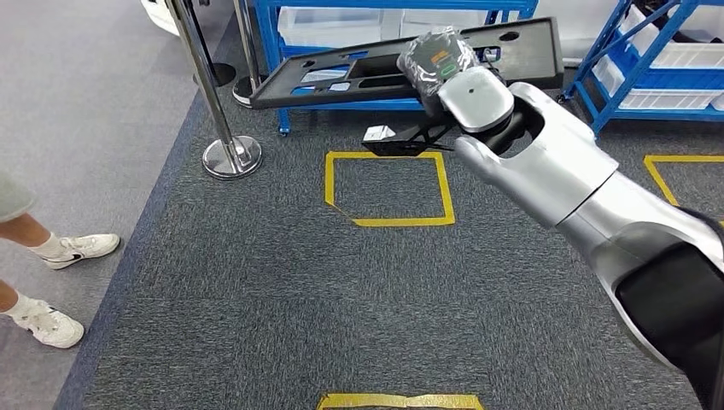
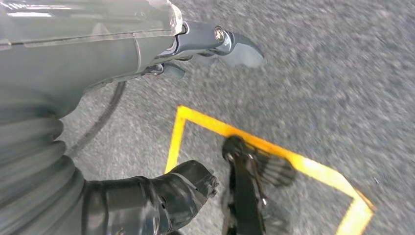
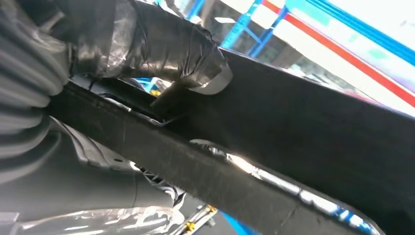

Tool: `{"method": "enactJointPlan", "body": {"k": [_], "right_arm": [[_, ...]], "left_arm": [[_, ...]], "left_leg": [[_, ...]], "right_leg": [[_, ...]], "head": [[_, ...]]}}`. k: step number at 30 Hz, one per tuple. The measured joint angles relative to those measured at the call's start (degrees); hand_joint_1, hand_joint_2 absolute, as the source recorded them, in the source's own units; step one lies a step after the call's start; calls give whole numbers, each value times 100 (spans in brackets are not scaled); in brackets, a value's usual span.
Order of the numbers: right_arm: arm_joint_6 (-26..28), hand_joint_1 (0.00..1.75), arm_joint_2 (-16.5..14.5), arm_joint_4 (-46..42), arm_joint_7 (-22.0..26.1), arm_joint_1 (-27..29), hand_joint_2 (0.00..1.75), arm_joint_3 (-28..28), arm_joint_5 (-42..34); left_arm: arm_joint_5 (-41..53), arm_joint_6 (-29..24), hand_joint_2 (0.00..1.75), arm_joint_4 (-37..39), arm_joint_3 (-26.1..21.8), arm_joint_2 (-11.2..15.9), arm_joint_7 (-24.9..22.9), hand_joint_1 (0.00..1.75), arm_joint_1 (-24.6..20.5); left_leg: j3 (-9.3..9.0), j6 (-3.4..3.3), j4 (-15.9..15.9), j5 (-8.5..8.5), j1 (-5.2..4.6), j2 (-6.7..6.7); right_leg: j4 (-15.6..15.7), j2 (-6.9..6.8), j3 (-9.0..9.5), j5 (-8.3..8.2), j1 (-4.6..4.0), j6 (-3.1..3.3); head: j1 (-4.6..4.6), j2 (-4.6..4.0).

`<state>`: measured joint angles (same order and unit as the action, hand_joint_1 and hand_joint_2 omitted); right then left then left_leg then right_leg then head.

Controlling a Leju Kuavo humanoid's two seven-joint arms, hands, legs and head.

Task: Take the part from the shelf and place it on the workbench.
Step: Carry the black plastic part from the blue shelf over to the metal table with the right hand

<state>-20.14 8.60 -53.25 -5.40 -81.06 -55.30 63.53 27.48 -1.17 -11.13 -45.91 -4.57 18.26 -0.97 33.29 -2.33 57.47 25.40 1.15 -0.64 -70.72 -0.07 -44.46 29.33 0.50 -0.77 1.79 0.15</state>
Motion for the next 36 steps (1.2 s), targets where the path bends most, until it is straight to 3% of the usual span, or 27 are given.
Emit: {"method": "enactJointPlan", "body": {"k": [1, 3, 5, 7, 9, 11, 12, 15, 16, 17, 18, 20, 22, 24, 27, 30, 32, 33, 34, 36], "right_arm": [[1, 175, 26, 0, -1, 3, 175, 8, 8], [6, 175, 54, 1, -6, 11, 175, 14, 21], [14, 175, 61, 1, -20, 10, 175, 23, 31], [21, 175, 62, -2, -38, -16, 175, 63, 43], [25, 175, 66, -4, -57, -54, 175, 127, 52], [25, 175, 72, -5, -69, -69, 175, 168, 57], [25, 175, 77, -5, -73, -71, 175, 176, 58], [25, 175, 83, -3, -86, -76, 175, 178, 63], [25, 175, 83, -2, -86, -73, 175, 178, 64], [25, 175, 84, -2, -84, -69, 175, 178, 64], [26, 175, 84, -2, -81, -66, 175, 179, 64], [27, 175, 86, -2, -84, -65, 175, 196, 66], [27, 175, 94, -1, -94, -80, 175, 221, 70], [26, 175, 101, -2, -102, -90, 175, 232, 74], [22, 175, 135, -9, -113, -104, 175, 257, 84], [20, 175, 168, -11, -119, -142, 175, 287, 121], [16, 175, 188, -10, -119, -140, 175, 287, 144], [14, 175, 200, -9, -119, -141, 175, 288, 150], [13, 175, 210, -9, -120, -147, 175, 291, 152], [15, 175, 216, -13, -120, -171, 175, 300, 152]], "left_arm": [[6, 1, 175, 0, -10, 0, -5, 0, 5], [13, 8, 175, 0, -24, 0, -11, 0, 10], [25, 17, 175, 0, -30, -1, -11, 0, 7], [43, 31, 175, 0, -51, -5, -11, 0, 1], [62, 47, 175, 0, -84, -9, -11, 0, -3], [73, 56, 175, -1, -107, -5, -9, 0, -4], [78, 60, 175, -1, -113, -5, -8, 0, -1], [92, 67, 175, 0, -117, -11, -5, 0, 17], [97, 67, 175, 0, -121, -10, -2, 0, 21], [104, 67, 175, 0, -125, -10, 2, 0, 24], [112, 67, 175, 0, -131, -9, 5, 0, 24], [121, 70, 175, 0, -143, -8, 10, 0, 25], [124, 76, 175, 0, -154, -8, 16, 0, 32], [131, 82, 175, 0, -159, -8, 23, 0, 38], [149, 98, 175, 0, -164, -17, 30, 0, 27], [185, 125, 175, 0, -168, -20, 34, 0, 28], [202, 143, 175, 0, -172, -19, 38, 0, 23], [206, 152, 175, 0, -175, -19, 40, 0, 22], [208, 159, 175, 0, -180, -19, 41, 0, 22], [209, 165, 175, 0, -191, -20, 41, 0, 22]], "left_leg": [[74, 6, 4, -57, 0, 1], [208, 31, 15, -155, 3, -1], [308, 74, 40, -227, 3, -5], [377, 135, 82, -280, -9, -6], [422, 210, 100, -345, -14, -6], [474, 273, 147, -341, -10, 2], [534, 294, 274, -240, -8, 9], [925, 341, 1260, 344, 2, 21], [1031, 353, 1572, 461, 3, 22], [1049, 359, 1709, 475, 3, 23], [955, 356, 1625, 389, 3, 26], [531, 323, 958, 116, 4, 102], [181, 279, 388, 5, 7, 259], [101, 244, 233, 21, -5, 301], [73, 146, 97, -30, 34, 125], [67, 74, 43, -60, 36, -50], [74, 67, 53, -55, 36, -161], [75, 71, 62, -50, 39, -217], [74, 81, 75, -42, 43, -270], [71, 120, 107, -17, 29, -374]], "right_leg": [[-316, 1, -45, 89, 15, -21], [-463, -1, 93, -84, 39, -42], [86, -4, 598, -312, 48, -30], [807, -5, 1129, -241, 24, 19], [1142, -4, 1307, -104, -12, 79], [1226, -12, 1305, -139, 0, 149], [1254, -20, 1299, -178, 9, 192], [1258, -17, 1217, -258, -7, 286], [1239, 1, 1179, -273, -18, 295], [1216, 31, 1145, -286, -25, 295], [1193, 61, 1116, -294, -28, 289], [1145, 116, 1076, -299, -26, 277], [1108, 171, 1019, -312, -23, 236], [1098, 249, 961, -354, -15, 162], [986, 266, 868, -295, -28, 62], [121, 99, 443, 148, 2, -15], [-341, 56, 217, 255, 43, -60], [-287, 30, 246, 160, 61, -75], [-25, -22, 381, -11, 73, -80], [716, -265, 757, -322, 47, -55]], "head": [[0, 0], [0, 0], [0, 0], [3, 0], [5, 0], [6, -1], [6, -1], [9, -2], [9, -2], [9, -2], [9, -1], [8, -1], [10, -1], [13, -1], [8, -1], [6, 0], [5, -1], [5, -1], [5, -1], [4, -1]]}}
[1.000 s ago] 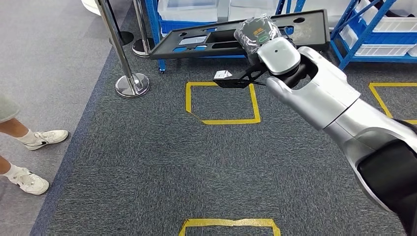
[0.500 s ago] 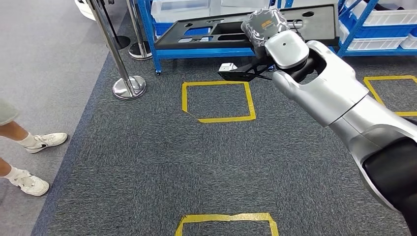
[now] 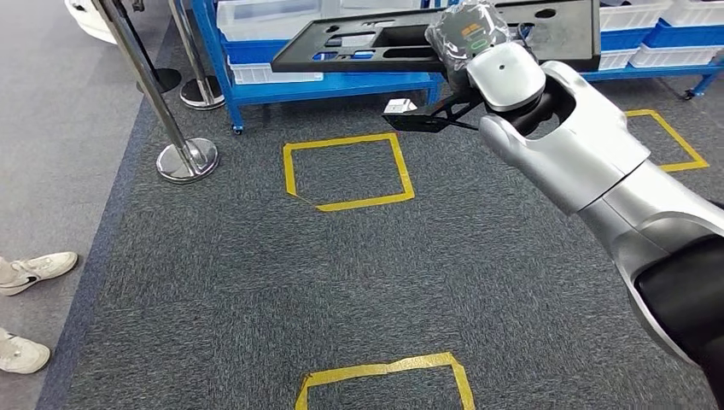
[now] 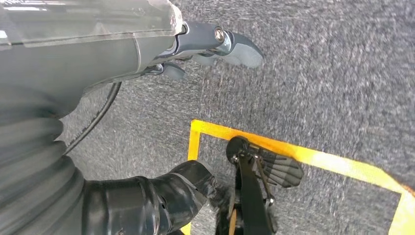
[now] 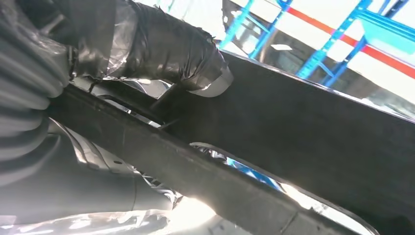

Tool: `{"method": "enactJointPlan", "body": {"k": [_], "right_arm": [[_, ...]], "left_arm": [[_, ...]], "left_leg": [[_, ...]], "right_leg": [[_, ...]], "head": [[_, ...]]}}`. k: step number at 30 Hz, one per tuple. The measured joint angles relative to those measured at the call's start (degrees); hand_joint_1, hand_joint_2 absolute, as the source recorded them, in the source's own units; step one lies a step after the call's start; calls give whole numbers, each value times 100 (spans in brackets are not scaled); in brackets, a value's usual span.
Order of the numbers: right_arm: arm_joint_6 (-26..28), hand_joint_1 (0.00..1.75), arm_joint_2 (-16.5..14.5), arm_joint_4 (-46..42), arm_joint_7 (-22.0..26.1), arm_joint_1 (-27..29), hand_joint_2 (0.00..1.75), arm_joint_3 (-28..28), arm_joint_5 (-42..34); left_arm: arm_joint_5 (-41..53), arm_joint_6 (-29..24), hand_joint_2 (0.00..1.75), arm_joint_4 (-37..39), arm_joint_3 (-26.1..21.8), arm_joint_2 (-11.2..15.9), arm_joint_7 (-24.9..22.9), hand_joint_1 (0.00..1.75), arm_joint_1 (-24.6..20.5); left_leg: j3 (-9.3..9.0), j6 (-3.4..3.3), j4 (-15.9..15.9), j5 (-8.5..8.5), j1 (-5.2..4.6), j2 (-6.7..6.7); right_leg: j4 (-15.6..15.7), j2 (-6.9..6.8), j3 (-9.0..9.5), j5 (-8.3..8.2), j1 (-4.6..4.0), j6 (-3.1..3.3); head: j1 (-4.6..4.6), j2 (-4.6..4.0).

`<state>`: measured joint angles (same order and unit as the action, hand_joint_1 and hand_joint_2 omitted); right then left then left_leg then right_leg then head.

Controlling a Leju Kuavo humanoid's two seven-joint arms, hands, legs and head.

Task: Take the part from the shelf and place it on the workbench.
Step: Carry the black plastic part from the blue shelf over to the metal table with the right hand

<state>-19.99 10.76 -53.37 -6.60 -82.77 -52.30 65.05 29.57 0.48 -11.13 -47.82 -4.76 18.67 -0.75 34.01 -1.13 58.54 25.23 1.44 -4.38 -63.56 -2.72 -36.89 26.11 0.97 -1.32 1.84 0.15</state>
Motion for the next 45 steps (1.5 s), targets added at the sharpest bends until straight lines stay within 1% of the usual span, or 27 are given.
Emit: {"method": "enactJointPlan", "body": {"k": [2, 4, 5, 7, 9, 10, 11, 12, 14, 16, 18, 19, 20, 21, 24, 26, 27, 29, 31, 33, 35, 37, 39, 41, 42, 43, 45], "right_arm": [[1, 175, -4, -9, 0, -17, 175, 6, 1], [2, 175, 8, -14, 0, -23, 175, 7, 2], [2, 175, 12, -15, 0, -26, 175, 8, 2], [2, 175, 9, -22, -3, -38, 175, 9, 3], [2, 175, -2, -25, -5, -40, 175, 7, 7], [0, 175, -7, -25, -3, -33, 175, 4, 8], [-2, 175, -11, -25, 1, -26, 175, 2, 8], [-5, 175, -12, -25, 4, -21, 175, 0, 8], [-11, 175, -12, -25, 1, -22, 175, 0, 13], [-18, 175, -3, -23, -7, -36, 175, 2, 22], [-23, 175, 28, -16, -7, -42, 175, 2, 30], [-25, 175, 63, -12, -7, -42, 175, 3, 32], [-24, 175, 106, -9, -8, -43, 175, 8, 34], [-24, 175, 151, -6, -14, -54, 175, 16, 36], [-36, 175, 217, -2, -50, -114, 175, 45, 60], [-61, 175, 259, 2, -69, -123, 175, 50, 81], [-72, 175, 296, 5, -73, -124, 175, 53, 89], [-91, 175, 386, 8, -77, -145, 175, 72, 100], [-109, 175, 481, 1, -68, -182, 175, 105, 104], [-125, 175, 609, -13, -57, -201, 175, 125, 102], [-134, 175, 761, -44, -54, -194, 175, 132, 97], [-157, 175, 873, -102, -65, -197, 175, 154, 93], [-204, 175, 924, -152, -93, -209, 175, 180, 88], [-254, 175, 955, -180, -107, -208, 175, 189, 76], [-271, 175, 975, -191, -103, -206, 175, 190, 70], [-283, 175, 998, -203, -99, -207, 175, 194, 67], [-303, 175, 1049, -232, -97, -225, 175, 210, 66]], "left_arm": [[1, 2, 175, 0, -9, 0, 3, 0, -6], [1, 3, 175, 0, -13, -1, 7, 0, -24], [1, 3, 175, 0, -14, -1, 8, 0, -32], [1, 3, 175, 0, -15, -2, 9, 0, -30], [1, 3, 175, 0, -16, 1, 9, 0, -16], [1, 3, 175, 0, -16, 4, 9, 0, -12], [1, 3, 175, 0, -17, 7, 9, 0, -8], [4, 3, 175, 0, -19, 8, 9, 0, -7], [22, 8, 175, 0, -21, 9, 11, 0, -3], [39, 15, 175, 0, -25, 14, 20, 0, 3], [51, 19, 175, -1, -27, 19, 32, 0, -6], [64, 20, 175, -1, -28, 18, 38, 0, -20], [79, 20, 175, -1, -33, 15, 38, 0, -32], [92, 20, 175, -1, -43, 13, 37, 0, -39], [118, 18, 175, 0, -70, 8, 35, 0, -21], [134, 16, 175, 0, -83, 9, 35, 0, -12], [142, 15, 175, 0, -90, 8, 35, 0, -13], [158, 14, 175, 0, -103, 5, 38, 0, -16], [174, 16, 175, 0, -113, 1, 44, 0, -15], [193, 18, 175, 0, -126, -2, 49, 0, -19], [214, 3, 175, 0, -146, -7, 46, 0, -39], [233, -22, 175, 0, -166, -15, 37, 0, -43], [251, -46, 175, 0, -184, -20, 33, 0, -22], [276, -57, 175, 0, -219, -20, 33, 0, -4], [288, -58, 175, 0, -237, -20, 33, 0, 0], [297, -58, 175, 0, -250, -21, 34, 0, 2], [308, -57, 175, 0, -260, -20, 35, 0, 1]], "left_leg": [[-5, 58, 19, 22, -32, -100], [-22, 124, 11, 30, -44, -219], [-21, 159, 28, 55, -36, -211], [96, 207, 304, 265, -10, 25], [423, 222, 1013, 646, -1, 321], [600, 224, 1386, 787, -5, 373], [718, 222, 1620, 828, -9, 395], [739, 213, 1633, 745, -10, 404], [496, 176, 1039, 331, -7, 494], [180, 138, 343, 57, 9, 743], [72, 114, 117, 48, 0, 852], [65, 97, 89, 41, -7, 793], [51, 68, 60, 24, -3, 721], [31, 33, 22, 5, 7, 648], [-2, -46, -44, -16, 11, 428], [-1, -57, -29, 6, 2, 274], [-2, -57, -18, 20, 1, 198], [-17, -44, 6, 58, 1, 61], [-44, -4, 28, 101, -24, -64], [-76, 50, 27, 133, -59, -184], [-109, 111, 17, 167, -64, -261], [-70, 162, 179, 318, -37, -40], [185, 180, 780, 667, -18, 285], [533, 177, 1505, 937, -22, 384], [625, 168, 1653, 918, -25, 398], [615, 150, 1569, 777, -27, 412], [372, 87, 890, 319, -25, 588]], "right_leg": [[380, -135, 159, -88, -54, 60], [409, -17, 132, -100, -75, 131], [423, 48, 130, -120, -65, 169], [460, 174, 132, -165, -34, 244], [466, 308, 119, -186, -32, 284], [462, 389, 112, -189, -39, 292], [455, 475, 108, -191, -47, 295], [445, 564, 107, -191, -52, 295], [419, 734, 109, -183, -54, 289], [382, 882, 78, -171, -57, 254], [374, 1011, 25, -186, -28, 182], [385, 1077, 7, -206, -12, 141], [387, 1067, -6, -211, -7, 107], [342, 948, -35, -177, -21, 79], [-392, 399, -398, 226, -40, 27], [-987, 305, -701, 422, -11, -2], [-1051, 287, -736, 383, 0, -11], [-568, 198, -485, 62, 4, -7], [125, -50, -133, -179, -51, 43], [392, -141, -16, -210, -114, 105], [414, 12, -13, -231, -105, 162], [452, 146, 8, -253, -61, 221], [468, 297, 12, -267, -45, 265], [460, 482, 6, -270, -60, 286], [452, 580, 7, -269, -68, 289], [443, 678, 11, -266, -74, 290], [424, 852, 17, -259, -78, 286]], "head": [[5, 0], [9, 1], [8, 1], [9, -1], [10, 0], [10, 0], [10, 0], [10, 0], [9, -1], [6, 0], [8, 0], [9, 0], [9, 0], [2, 1], [-17, 1], [-17, 1], [-17, 1], [-18, 1], [-17, 1], [-14, 1], [-11, 1], [-9, 1], [-8, 1], [-7, 1], [-7, 1], [-7, 1], [-7, 0]]}}
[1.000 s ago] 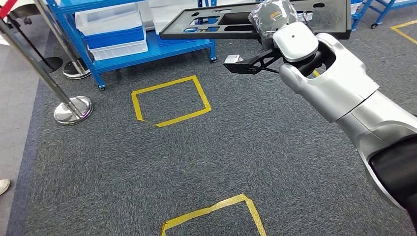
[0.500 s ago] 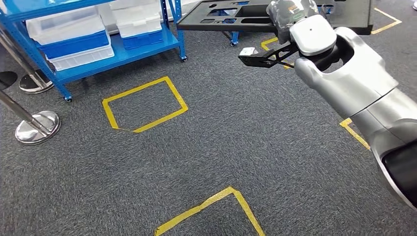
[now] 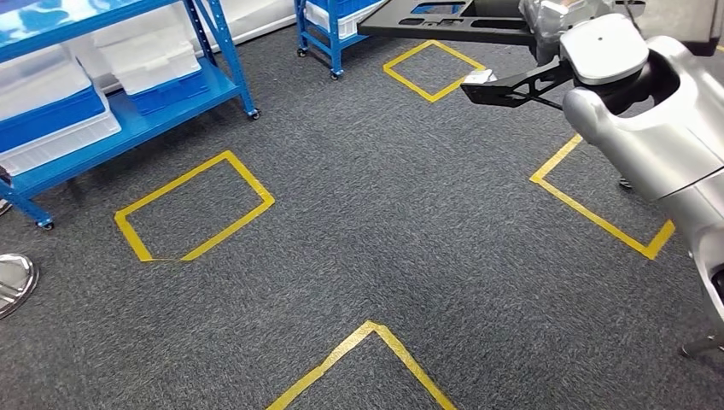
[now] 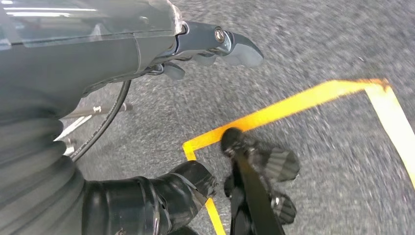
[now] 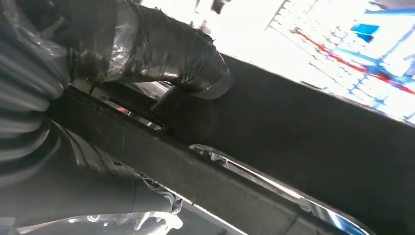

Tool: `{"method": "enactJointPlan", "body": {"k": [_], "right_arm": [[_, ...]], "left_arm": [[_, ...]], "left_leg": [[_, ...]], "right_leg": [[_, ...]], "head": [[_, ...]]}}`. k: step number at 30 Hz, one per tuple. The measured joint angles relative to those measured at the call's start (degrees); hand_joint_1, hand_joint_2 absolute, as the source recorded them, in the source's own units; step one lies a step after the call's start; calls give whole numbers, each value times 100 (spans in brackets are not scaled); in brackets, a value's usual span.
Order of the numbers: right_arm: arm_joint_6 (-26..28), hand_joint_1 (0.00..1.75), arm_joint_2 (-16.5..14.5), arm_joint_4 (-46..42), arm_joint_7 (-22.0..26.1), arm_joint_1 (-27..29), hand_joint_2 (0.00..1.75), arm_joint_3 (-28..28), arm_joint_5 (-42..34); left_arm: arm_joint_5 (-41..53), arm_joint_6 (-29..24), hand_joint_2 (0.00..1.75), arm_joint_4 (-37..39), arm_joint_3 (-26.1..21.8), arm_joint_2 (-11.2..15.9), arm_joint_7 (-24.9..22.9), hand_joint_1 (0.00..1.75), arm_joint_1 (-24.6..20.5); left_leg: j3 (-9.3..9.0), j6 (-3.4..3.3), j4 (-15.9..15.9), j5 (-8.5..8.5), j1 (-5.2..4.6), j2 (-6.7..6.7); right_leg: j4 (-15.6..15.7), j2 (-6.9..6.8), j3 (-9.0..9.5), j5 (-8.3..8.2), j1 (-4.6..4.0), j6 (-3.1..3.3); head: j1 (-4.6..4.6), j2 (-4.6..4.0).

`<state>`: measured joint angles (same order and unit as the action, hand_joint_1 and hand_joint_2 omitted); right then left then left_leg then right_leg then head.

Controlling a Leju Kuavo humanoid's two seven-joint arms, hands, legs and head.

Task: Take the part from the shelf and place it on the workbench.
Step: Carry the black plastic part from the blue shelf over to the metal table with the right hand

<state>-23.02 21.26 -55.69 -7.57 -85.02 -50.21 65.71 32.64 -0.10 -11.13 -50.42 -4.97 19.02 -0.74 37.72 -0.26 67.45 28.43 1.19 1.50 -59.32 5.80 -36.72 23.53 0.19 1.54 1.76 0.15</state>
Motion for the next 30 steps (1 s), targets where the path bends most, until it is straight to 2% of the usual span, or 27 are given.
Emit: {"method": "enactJointPlan", "body": {"k": [1, 2, 3, 5, 6, 7, 8, 9, 10, 11, 12, 13, 14, 15, 17, 18, 20, 21, 22, 23, 25, 26, 27, 28, 29, 30], "right_arm": [[-9, 175, 27, -15, 0, -17, 175, 9, 1], [-26, 175, 56, -33, -2, -32, 175, 16, 1], [-43, 175, 89, -56, -3, -42, 175, 19, 1], [-85, 175, 195, -109, -8, -52, 175, 23, -1], [-100, 175, 259, -135, -11, -60, 175, 27, -1], [-111, 175, 313, -151, -15, -80, 175, 32, -1], [-117, 175, 348, -163, -20, -106, 175, 35, -1], [-118, 175, 368, -170, -23, -129, 175, 37, -1], [-117, 175, 379, -173, -25, -144, 175, 37, -1], [-117, 175, 391, -175, -27, -147, 175, 35, -1], [-117, 175, 404, -176, -29, -146, 175, 33, -1], [-118, 175, 415, -176, -31, -150, 175, 32, 0], [-120, 175, 423, -176, -33, -160, 175, 31, 1], [-123, 175, 428, -178, -37, -176, 175, 31, 3], [-131, 175, 426, -186, -42, -228, 175, 28, 9], [-137, 175, 424, -191, -45, -247, 175, 27, 14], [-152, 175, 441, -196, -49, -266, 175, 26, 21], [-159, 175, 448, -197, -50, -275, 175, 26, 24], [-163, 175, 456, -197, -50, -292, 175, 26, 27], [-164, 175, 452, -200, -53, -313, 175, 26, 30], [-168, 175, 436, -201, -54, -339, 175, 20, 34], [-175, 175, 428, -201, -45, -340, 175, 5, 34], [-191, 175, 423, -201, -31, -337, 175, -19, 34], [-213, 175, 421, -201, -11, -336, 175, -45, 35], [-236, 175, 422, -202, 9, -338, 175, -67, 36], [-258, 175, 427, -202, 25, -344, 175, -82, 36]], "left_arm": [[7, 3, 175, 0, -3, 2, 0, 0, 0], [14, 7, 175, 0, -5, 3, 0, 0, 1], [21, 11, 175, 0, -7, 5, 0, 0, 2], [38, 26, 175, 0, -20, -1, -1, 0, -15], [49, 37, 175, -1, -31, -7, -1, 0, -24], [64, 49, 175, -1, -44, -12, -2, 0, -31], [80, 60, 175, -2, -59, -17, -2, 0, -29], [96, 66, 175, -2, -73, -16, -2, 0, -25], [115, 68, 175, -2, -85, -16, -2, 0, -23], [129, 70, 175, -2, -96, -15, -1, 0, -22], [143, 71, 175, -2, -105, -15, -1, 0, -24], [152, 71, 175, -2, -114, -16, 1, 0, -27], [156, 72, 175, -2, -122, -17, 2, 0, -28], [161, 73, 175, -2, -131, -18, 4, 0, -29], [168, 75, 175, -2, -142, -13, 10, 0, -35], [171, 75, 175, -2, -144, -9, 14, 0, -43], [182, 78, 175, -2, -146, -8, 22, 0, -65], [192, 81, 175, -2, -147, -12, 26, 0, -75], [200, 85, 175, -2, -147, -16, 29, 0, -79], [206, 89, 175, -2, -147, -20, 32, 0, -77], [210, 93, 175, -2, -149, -21, 35, 0, -64], [219, 93, 175, -2, -153, -20, 35, 0, -59], [234, 93, 175, -2, -161, -19, 35, 0, -57], [252, 93, 175, -2, -170, -19, 34, 0, -57], [270, 95, 175, -2, -179, -19, 34, 0, -57], [288, 96, 175, -2, -187, -19, 33, 0, -56]], "left_leg": [[-147, -34, -359, -171, 7, 141], [-259, -58, -619, -246, 8, 259], [-322, -73, -754, -251, 3, 325], [-391, -90, -861, -233, -6, 211], [-421, -109, -908, -255, 0, 126], [-454, -135, -962, -278, 12, 42], [-485, -159, -1010, -295, 24, -43], [-507, -175, -1027, -293, 16, -125], [-520, -186, -1032, -284, 13, -206], [-530, -186, -1029, -269, 13, -289], [-543, -178, -1022, -251, 16, -373], [-556, -165, -1011, -229, 23, -452], [-571, -141, -990, -198, 33, -531], [-586, -105, -959, -157, 35, -607], [-602, -18, -892, -70, 10, -734], [-614, 20, -876, -40, -13, -787], [-660, 77, -899, -14, -27, -903], [-679, 107, -894, 19, -15, -908], [-662, 128, -827, 94, 2, -823], [-591, 139, -646, 223, 15, -677], [-260, 126, 44, 567, 14, -334], [-57, 112, 421, 689, 4, -252], [102, 91, 675, 718, -8, -210], [179, 61, 731, 634, -20, -187], [153, 18, 557, 442, -33, -157], [52, -39, 222, 189, -46, -74]], "right_leg": [[-14, 78, -10, 4, -1, -9], [-25, 149, -31, 1, 9, -29], [-27, 222, -57, -10, 29, -58], [-6, 357, -96, -45, 58, -137], [-15, 299, -111, -42, 51, -169], [-99, 145, -156, 17, 38, -192], [-291, -64, -247, 130, 22, -210], [-605, -291, -397, 291, 26, -229], [-975, -430, -582, 455, 45, -253], [-1300, -499, -747, 562, 72, -280], [-1480, -539, -844, 581, 104, -306], [-1444, -569, -830, 496, 134, -330], [-1189, -622, -698, 327, 157, -351], [-807, -740, -501, 148, 169, -368], [-217, -948, -199, -46, 131, -346], [-108, -990, -153, -49, 109, -316], [-104, -864, -166, -28, 86, -233], [-91, -795, -162, -30, 92, -200], [-79, -722, -157, -36, 100, -159], [-63, -652, -151, -45, 109, -121], [-53, -507, -146, -46, 97, -64], [-54, -425, -146, -43, 78, -46], [-59, -332, -143, -40, 57, -36], [-65, -235, -140, -37, 35, -29], [-73, -140, -135, -35, 15, -27], [-80, -51, -129, -33, 1, -24]], "head": [[-2, 0], [-2, 0], [-3, 0], [1, 1], [-4, 1], [-11, 1], [-19, 1], [-29, 1], [-32, 1], [-33, 1], [-33, 1], [-33, 1], [-33, 1], [-33, 1], [-30, 1], [-28, 1], [-22, 1], [-22, 1], [-21, 1], [-18, 1], [-16, 1], [-15, 0], [-15, 0], [-15, 0], [-15, 0], [-15, 1]]}}
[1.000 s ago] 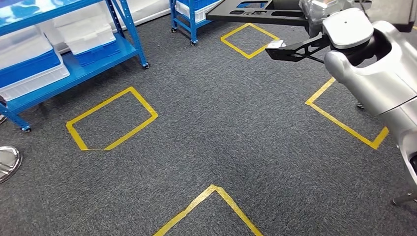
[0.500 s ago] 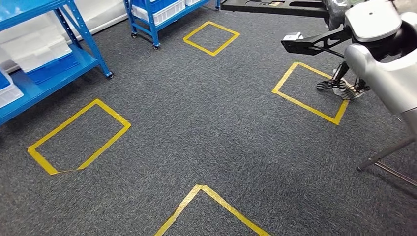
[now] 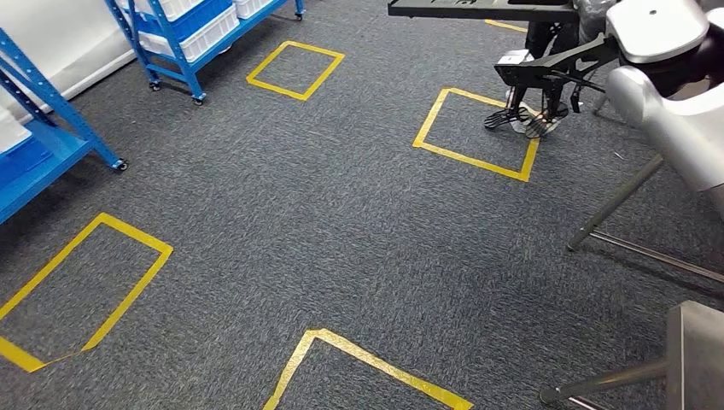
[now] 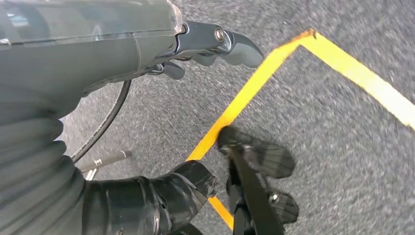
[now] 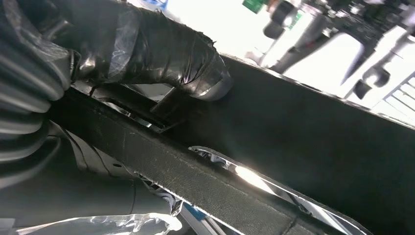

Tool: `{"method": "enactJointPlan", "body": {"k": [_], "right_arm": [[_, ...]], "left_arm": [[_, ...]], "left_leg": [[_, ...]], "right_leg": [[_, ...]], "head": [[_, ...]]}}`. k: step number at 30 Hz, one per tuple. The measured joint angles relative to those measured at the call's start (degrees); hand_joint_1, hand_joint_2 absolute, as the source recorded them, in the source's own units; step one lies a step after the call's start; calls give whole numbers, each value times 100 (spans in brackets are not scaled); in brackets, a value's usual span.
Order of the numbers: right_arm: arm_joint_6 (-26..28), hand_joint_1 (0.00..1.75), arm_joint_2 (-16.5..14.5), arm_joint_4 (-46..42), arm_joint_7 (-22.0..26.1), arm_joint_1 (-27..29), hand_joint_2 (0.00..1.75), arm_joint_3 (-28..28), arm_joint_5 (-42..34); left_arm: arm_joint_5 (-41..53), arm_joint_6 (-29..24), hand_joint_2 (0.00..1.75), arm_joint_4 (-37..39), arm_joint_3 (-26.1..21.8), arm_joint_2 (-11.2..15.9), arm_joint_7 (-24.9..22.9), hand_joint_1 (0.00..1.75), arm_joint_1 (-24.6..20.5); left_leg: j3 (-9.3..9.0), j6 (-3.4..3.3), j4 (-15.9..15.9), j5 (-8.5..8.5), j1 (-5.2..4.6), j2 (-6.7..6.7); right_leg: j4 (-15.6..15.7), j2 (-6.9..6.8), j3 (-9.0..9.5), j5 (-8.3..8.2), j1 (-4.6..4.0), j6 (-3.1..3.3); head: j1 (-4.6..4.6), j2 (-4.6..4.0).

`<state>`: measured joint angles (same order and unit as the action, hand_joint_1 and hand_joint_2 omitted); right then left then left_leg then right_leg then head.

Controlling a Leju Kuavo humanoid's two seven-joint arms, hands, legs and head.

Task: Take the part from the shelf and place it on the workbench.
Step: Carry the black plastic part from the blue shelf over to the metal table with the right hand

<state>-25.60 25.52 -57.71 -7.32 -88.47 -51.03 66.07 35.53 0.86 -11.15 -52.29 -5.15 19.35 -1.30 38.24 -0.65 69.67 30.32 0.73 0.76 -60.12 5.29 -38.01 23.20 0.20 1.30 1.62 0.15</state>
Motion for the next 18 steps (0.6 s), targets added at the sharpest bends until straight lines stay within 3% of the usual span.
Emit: {"method": "enactJointPlan", "body": {"k": [2, 3, 4, 6, 7, 8, 10, 12, 13, 14, 16, 18], "right_arm": [[-28, 175, 32, -1, 25, -25, 175, -24, 0], [-38, 175, 53, -5, 36, -37, 175, -42, -2], [-47, 175, 80, -11, 50, -42, 175, -60, -6], [-59, 175, 141, -26, 74, -38, 175, -80, -14], [-62, 175, 179, -29, 81, -40, 175, -81, -17], [-63, 175, 209, -32, 81, -54, 175, -83, -17], [-63, 175, 235, -43, 81, -82, 175, -92, -43], [-72, 175, 242, -52, 81, -80, 175, -121, -96], [-81, 175, 251, -54, 80, -75, 175, -140, -115], [-92, 175, 262, -55, 79, -75, 175, -155, -122], [-104, 175, 281, -64, 77, -99, 175, -166, -122], [-111, 175, 289, -88, 77, -133, 175, -172, -122]], "left_arm": [[32, 6, 175, 0, -16, 13, 0, 0, 2], [45, 10, 175, 0, -26, 19, 0, 0, 2], [55, 13, 175, -1, -37, 25, 0, 0, -2], [68, 16, 175, -2, -49, 24, -1, 0, -10], [77, 17, 175, -3, -52, 24, -1, 0, -11], [86, 17, 175, -3, -54, 24, 0, 0, -10], [107, 20, 175, -4, -55, 24, 0, 0, -4], [136, 25, 175, -4, -60, 24, -1, 0, -3], [150, 31, 175, -4, -64, 24, -1, 0, -4], [160, 38, 175, -4, -71, 24, -1, 0, -5], [166, 53, 175, -5, -87, 28, -1, 0, -4], [170, 64, 175, -6, -98, 41, 2, 0, -8]], "left_leg": [[-231, -128, -655, -358, 0, 340], [-314, -167, -854, -415, -4, 461], [-359, -190, -941, -405, -12, 510], [-444, -187, -1084, -412, -25, 349], [-490, -185, -1160, -440, -15, 256], [-537, -186, -1236, -468, -1, 157], [-598, -192, -1308, -482, -2, -29], [-613, -194, -1291, -446, -13, -211], [-620, -185, -1271, -421, -12, -303], [-624, -171, -1243, -390, -10, -389], [-632, -111, -1162, -305, -4, -538], [-634, -26, -1074, -214, -29, -660]], "right_leg": [[-7, 150, -7, -1, 0, -7], [-5, 216, -25, -11, 18, -26], [7, 293, -44, -27, 44, -57], [39, 422, -69, -66, 77, -127], [14, 349, -90, -48, 63, -153], [-109, 182, -153, 33, 44, -173], [-667, -263, -418, 340, 29, -214], [-1295, -459, -713, 584, 84, -264], [-1393, -499, -755, 576, 120, -291], [-1278, -536, -684, 473, 155, -320], [-609, -719, -308, 180, 189, -358], [-136, -897, -46, 63, 155, -320]], "head": [[-6, -1], [-2, -1], [1, -1], [11, 0], [4, 0], [0, 0], [-9, 0], [-9, 0], [-10, 0], [-10, 0], [-10, 0], [-4, 0]]}}
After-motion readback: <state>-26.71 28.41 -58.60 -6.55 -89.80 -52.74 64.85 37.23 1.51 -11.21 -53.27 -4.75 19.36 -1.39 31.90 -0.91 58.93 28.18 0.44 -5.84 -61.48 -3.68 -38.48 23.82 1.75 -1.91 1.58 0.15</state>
